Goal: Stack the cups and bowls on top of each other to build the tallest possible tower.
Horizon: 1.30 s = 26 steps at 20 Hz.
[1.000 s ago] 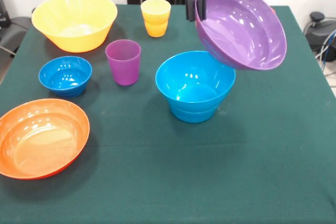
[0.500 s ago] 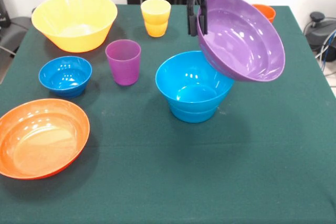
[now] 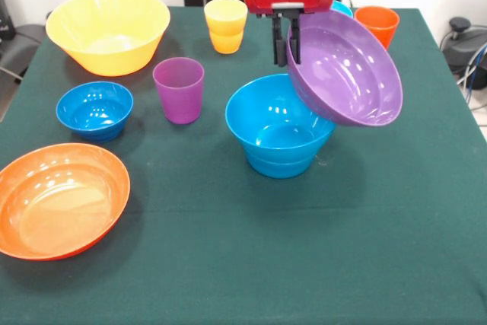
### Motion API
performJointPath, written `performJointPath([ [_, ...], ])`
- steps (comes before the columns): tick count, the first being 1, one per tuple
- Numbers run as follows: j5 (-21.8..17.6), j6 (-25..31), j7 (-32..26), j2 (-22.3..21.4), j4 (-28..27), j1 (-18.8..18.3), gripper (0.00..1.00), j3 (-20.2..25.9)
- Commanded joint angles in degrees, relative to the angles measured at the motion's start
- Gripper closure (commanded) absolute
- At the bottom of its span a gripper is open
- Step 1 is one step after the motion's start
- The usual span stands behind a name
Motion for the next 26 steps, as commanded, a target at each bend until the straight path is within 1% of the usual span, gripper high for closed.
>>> performJointPath([
  [1,-5.14,3.62,-9.85,1.93,-3.75,-0.83,1.00,2.95],
  [12,-5.90,4.47,-9.98,1.54,-4.01,-1.72,1.00,4.02],
  [20,-4.46,8.02,-13.70,0.65,-4.20,-5.66,1.00,7.11],
  [23,-5.49,7.42,-14.00,1.52,-4.09,-6.88,1.00,7.75],
  [26,-7.10,5.96,-13.43,3.36,-4.16,-7.86,1.00,7.65],
])
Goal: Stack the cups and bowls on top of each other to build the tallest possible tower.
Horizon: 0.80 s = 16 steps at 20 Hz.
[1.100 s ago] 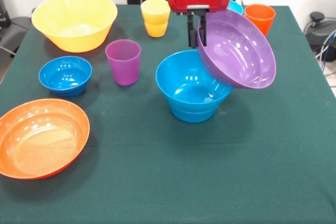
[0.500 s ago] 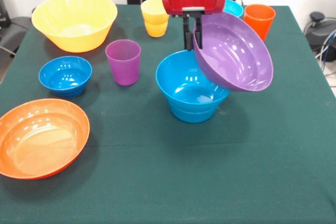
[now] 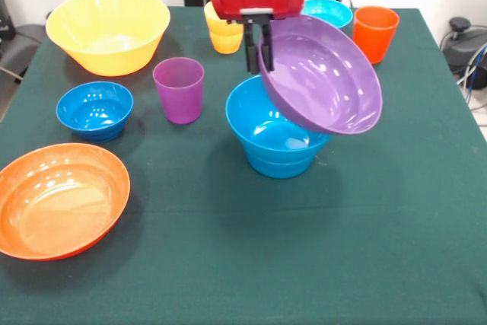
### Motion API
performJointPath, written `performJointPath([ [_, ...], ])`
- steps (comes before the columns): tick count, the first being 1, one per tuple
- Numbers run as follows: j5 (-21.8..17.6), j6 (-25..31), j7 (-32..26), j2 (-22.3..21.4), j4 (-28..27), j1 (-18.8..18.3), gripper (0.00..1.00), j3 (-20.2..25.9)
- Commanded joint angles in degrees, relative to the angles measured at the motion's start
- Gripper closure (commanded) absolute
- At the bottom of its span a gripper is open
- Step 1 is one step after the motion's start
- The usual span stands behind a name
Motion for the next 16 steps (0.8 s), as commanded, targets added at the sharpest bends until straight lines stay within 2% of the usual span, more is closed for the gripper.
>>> performJointPath([
  [1,-5.82,4.40,-13.17,3.04,-2.63,-1.60,1.00,2.99],
  [11,-8.06,1.77,-10.32,5.54,-2.35,-1.43,1.00,2.57],
  [13,-7.71,3.03,-9.65,5.73,-2.31,-1.33,1.00,2.44],
  [14,-7.89,3.08,-9.06,5.73,-2.02,-1.37,0.00,2.44],
  [16,-7.31,3.48,-8.25,5.79,-1.62,-1.29,0.00,2.23],
])
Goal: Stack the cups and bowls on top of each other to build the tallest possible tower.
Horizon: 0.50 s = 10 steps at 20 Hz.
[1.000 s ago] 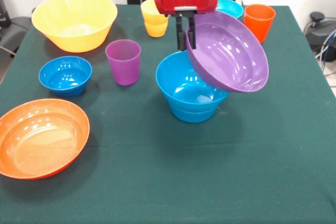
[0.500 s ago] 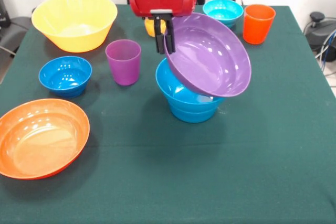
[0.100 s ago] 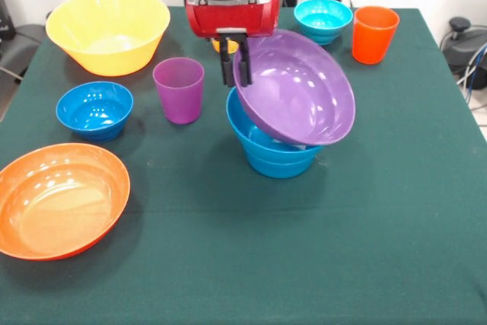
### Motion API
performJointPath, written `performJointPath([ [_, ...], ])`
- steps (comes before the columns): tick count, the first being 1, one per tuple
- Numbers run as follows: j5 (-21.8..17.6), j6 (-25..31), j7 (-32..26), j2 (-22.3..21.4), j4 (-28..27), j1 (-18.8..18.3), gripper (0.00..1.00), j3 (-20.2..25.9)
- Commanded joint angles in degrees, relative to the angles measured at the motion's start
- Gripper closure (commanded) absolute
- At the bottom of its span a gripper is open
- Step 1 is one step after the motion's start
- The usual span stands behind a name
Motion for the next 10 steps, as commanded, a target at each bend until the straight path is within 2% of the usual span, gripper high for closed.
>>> performJointPath([
  [1,-3.09,3.69,-7.85,1.95,-0.93,0.87,0.00,1.93],
  [3,-3.90,0.99,-7.51,2.25,-1.03,0.89,0.00,2.49],
  [6,-2.50,3.16,-8.75,3.03,-2.40,0.56,0.00,3.81],
  [10,-2.61,2.26,-8.28,2.17,-1.20,0.06,0.00,4.04],
])
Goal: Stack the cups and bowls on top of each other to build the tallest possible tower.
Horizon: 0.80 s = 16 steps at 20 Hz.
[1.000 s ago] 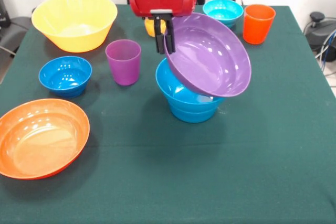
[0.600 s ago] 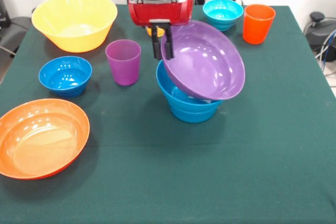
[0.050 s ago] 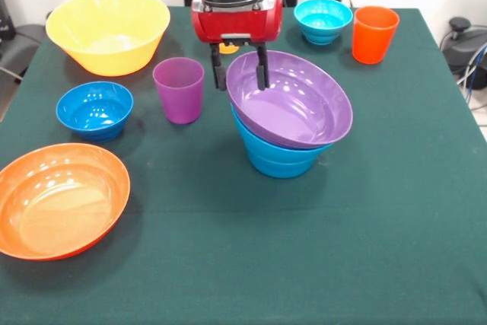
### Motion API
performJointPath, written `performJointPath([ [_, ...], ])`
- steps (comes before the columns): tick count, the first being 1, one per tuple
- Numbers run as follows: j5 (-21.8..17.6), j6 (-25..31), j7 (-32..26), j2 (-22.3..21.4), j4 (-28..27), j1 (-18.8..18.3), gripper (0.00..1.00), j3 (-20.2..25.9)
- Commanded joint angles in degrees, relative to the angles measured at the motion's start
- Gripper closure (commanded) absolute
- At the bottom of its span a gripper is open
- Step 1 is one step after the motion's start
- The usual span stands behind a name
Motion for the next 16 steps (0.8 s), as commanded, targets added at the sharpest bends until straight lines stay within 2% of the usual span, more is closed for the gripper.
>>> performJointPath([
  [1,-2.48,2.34,-8.27,1.27,-1.17,0.22,0.00,3.58],
  [8,-1.83,3.22,-8.59,0.04,0.13,-0.55,0.00,4.64],
  [10,-2.82,3.25,-9.03,-0.12,-0.13,-0.42,0.00,4.23],
  [13,-5.62,1.96,-9.26,1.07,-0.74,0.12,0.00,2.49],
  [16,-4.87,0.91,-8.54,2.44,0.24,-0.61,0.00,3.08],
])
